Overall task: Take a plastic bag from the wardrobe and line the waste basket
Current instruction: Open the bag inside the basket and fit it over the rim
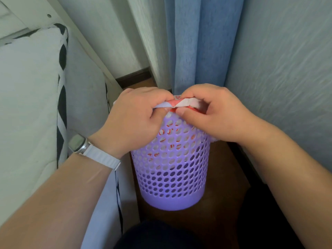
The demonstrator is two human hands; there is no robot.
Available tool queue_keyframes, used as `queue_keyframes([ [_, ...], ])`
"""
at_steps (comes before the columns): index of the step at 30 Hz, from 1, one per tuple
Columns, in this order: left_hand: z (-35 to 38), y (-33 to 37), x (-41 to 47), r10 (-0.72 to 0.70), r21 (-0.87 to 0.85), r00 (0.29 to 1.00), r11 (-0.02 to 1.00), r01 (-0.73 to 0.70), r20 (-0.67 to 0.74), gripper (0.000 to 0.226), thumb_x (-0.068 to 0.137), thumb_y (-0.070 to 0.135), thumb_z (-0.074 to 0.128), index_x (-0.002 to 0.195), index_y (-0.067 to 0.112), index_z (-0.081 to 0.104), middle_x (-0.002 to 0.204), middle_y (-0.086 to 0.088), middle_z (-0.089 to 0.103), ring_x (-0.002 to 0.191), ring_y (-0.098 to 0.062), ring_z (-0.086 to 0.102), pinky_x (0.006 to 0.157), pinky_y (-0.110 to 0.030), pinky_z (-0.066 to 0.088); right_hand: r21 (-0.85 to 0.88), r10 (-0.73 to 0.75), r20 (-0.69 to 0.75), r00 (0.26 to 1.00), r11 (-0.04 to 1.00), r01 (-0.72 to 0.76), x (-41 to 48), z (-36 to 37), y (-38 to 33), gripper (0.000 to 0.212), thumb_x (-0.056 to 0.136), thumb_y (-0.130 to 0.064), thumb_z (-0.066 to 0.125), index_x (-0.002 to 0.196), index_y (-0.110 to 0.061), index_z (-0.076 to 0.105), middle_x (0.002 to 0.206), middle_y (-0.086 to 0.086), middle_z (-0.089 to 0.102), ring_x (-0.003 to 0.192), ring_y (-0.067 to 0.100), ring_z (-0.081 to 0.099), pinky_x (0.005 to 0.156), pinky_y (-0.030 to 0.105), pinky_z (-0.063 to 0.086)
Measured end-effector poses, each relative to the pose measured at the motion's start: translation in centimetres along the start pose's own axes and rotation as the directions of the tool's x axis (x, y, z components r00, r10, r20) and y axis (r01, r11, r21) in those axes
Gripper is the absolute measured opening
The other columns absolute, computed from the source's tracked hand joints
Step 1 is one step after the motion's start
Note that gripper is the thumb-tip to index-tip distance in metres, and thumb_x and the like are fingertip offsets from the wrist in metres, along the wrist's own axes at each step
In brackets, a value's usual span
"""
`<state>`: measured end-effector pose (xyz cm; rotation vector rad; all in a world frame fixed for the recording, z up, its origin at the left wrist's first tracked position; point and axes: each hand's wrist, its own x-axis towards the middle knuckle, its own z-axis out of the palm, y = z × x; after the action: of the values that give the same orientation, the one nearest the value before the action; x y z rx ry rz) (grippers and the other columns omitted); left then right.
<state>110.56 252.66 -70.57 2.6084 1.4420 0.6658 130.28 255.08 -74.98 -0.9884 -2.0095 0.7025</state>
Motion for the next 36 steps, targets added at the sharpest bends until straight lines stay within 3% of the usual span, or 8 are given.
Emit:
queue_keyframes([
  [2, -0.2, -0.3, 0.1, -0.033, -0.017, 0.999, 0.999, 0.033, -0.036, 0.016, 0.09, 0.02, 0.051, 0.094, 0.017, 0.066, 0.08, 0.009, 0.058, 0.078, -0.024, 0.059, 0.069, -0.042, 0.048, 0.11, 0.028, 0.019, 0.999, 0.993, -0.03, 0.1, -1.0, 0.0, 0.037, 0.088, -0.047, 0.053, 0.091, -0.015, 0.07, 0.082, -0.008, 0.066, 0.079, 0.009, 0.061, 0.072, 0.023, 0.046],
  [5, -0.4, -0.3, 0.0, -0.096, -0.051, 0.993, 0.994, 0.093, -0.062, 0.018, 0.087, 0.018, 0.05, 0.093, 0.014, 0.066, 0.083, 0.002, 0.065, 0.081, -0.021, 0.059, 0.072, -0.038, 0.046, 0.17, 0.112, 0.026, 0.993, 0.979, -0.115, 0.2, -1.5, 0.3, 0.05, 0.093, -0.049, 0.046, 0.072, -0.006, 0.062, 0.069, 0.007, 0.057, 0.062, 0.013, 0.056, 0.057, 0.022, 0.042],
  [9, -0.5, -0.1, -0.1, -0.157, -0.094, 0.986, 0.984, 0.151, -0.06, 0.018, 0.084, 0.017, 0.048, 0.091, 0.013, 0.065, 0.08, 0.004, 0.062, 0.078, -0.012, 0.054, 0.068, -0.027, 0.04, 0.155, 0.204, 0.047, 0.978, 0.966, -0.209, 0.0, -1.5, 0.3, 0.028, 0.089, -0.045, 0.061, 0.086, -0.019, 0.07, 0.073, -0.001, 0.068, 0.061, 0.001, 0.059, 0.055, 0.017, 0.044],
  [14, -0.4, 0.0, -0.2, -0.277, -0.195, 0.959, 0.945, 0.262, -0.053, 0.018, 0.085, 0.016, 0.05, 0.091, 0.014, 0.067, 0.08, 0.003, 0.065, 0.076, -0.008, 0.055, 0.067, -0.013, 0.038, 0.063, 0.137, -0.024, 0.99, 0.989, -0.135, 0.1, -1.3, 0.7, 0.013, 0.084, -0.041, 0.062, 0.084, -0.029, 0.063, 0.072, -0.013, 0.061, 0.069, 0.003, 0.055, 0.061, 0.018, 0.042],
  [18, -0.7, 0.3, -0.2, -0.298, -0.257, 0.954, 0.925, 0.28, -0.034, 0.014, 0.085, 0.013, 0.052, 0.087, 0.014, 0.066, 0.077, 0.004, 0.065, 0.073, -0.01, 0.056, 0.062, -0.011, 0.039, -0.061, 0.042, -0.114, 0.993, 0.997, -0.049, 0.0, -0.8, 0.5, 0.023, 0.087, -0.045, 0.056, 0.081, -0.023, 0.06, 0.067, -0.011, 0.053, 0.069, 0.008, 0.048, 0.059, 0.014, 0.034],
  [25, -0.5, 0.8, -0.1, -0.128, -0.124, 0.992, 0.984, 0.13, 0.022, 0.025, 0.087, 0.041, 0.057, 0.095, 0.02, 0.068, 0.08, 0.004, 0.066, 0.077, -0.014, 0.061, 0.071, -0.039, 0.048, -0.232, -0.026, -0.11, 0.994, 0.973, -0.001, -0.4, 0.8, 0.0, 0.034, 0.084, -0.046, 0.048, 0.078, -0.013, 0.058, 0.068, -0.003, 0.055, 0.067, 0.023, 0.053, 0.06, 0.039, 0.044],
  [33, -0.1, 0.3, -0.3, -0.063, 0.019, 0.997, 0.998, 0.062, 0.041, 0.021, 0.089, 0.036, 0.051, 0.092, 0.019, 0.062, 0.077, 0.01, 0.056, 0.074, -0.015, 0.055, 0.063, -0.034, 0.042, 0.1, 0.078, 0.027, 0.997, 0.992, -0.08, -0.2, -0.5, 0.1, 0.024, 0.079, -0.045, 0.067, 0.087, -0.022, 0.068, 0.074, -0.005, 0.066, 0.069, 0.009, 0.06, 0.064, 0.029, 0.049],
  [36, -0.6, -0.4, -0.2, -0.089, -0.013, 0.996, 0.996, 0.089, 0.0, 0.016, 0.09, 0.029, 0.051, 0.089, 0.017, 0.062, 0.077, 0.007, 0.059, 0.075, -0.015, 0.055, 0.065, -0.034, 0.042, 0.005, -0.008, 0.025, 1.0, 1.0, 0.008, 0.0, -1.4, 0.5, 0.036, 0.076, -0.052, 0.067, 0.094, -0.021, 0.068, 0.083, -0.008, 0.064, 0.081, 0.011, 0.058, 0.077, 0.027, 0.046],
])
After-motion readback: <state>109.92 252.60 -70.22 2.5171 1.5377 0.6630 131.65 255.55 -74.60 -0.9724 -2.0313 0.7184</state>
